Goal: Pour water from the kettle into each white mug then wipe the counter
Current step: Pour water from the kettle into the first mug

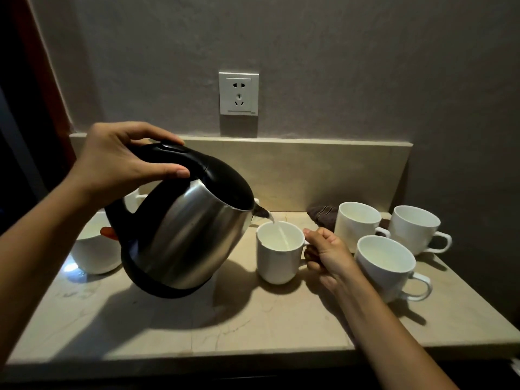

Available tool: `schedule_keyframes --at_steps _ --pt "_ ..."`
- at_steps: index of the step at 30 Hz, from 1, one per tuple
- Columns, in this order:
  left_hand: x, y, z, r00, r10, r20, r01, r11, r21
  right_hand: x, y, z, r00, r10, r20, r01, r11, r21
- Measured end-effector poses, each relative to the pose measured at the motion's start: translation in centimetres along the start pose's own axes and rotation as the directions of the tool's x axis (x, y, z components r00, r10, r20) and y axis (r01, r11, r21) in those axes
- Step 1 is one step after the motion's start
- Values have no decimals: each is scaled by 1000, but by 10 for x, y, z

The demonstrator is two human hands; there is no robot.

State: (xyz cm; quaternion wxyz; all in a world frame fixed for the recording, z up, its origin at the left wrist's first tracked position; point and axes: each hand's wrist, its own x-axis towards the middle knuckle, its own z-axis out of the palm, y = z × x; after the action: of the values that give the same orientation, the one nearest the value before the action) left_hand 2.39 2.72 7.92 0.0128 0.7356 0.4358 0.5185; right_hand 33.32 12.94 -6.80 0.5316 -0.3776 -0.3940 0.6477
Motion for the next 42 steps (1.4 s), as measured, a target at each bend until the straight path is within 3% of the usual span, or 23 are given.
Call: schedule_keyframes --at_steps 23,42 --pt "4 -9 -4 998 30 61 -31 999 16 -4 -3 2 998 28 -56 -29 999 -27" --pt "-1 -3 -2 1000 24 -10 -24 1000 -16 -7 -5 5 993 78 -88 -82 996 -42"
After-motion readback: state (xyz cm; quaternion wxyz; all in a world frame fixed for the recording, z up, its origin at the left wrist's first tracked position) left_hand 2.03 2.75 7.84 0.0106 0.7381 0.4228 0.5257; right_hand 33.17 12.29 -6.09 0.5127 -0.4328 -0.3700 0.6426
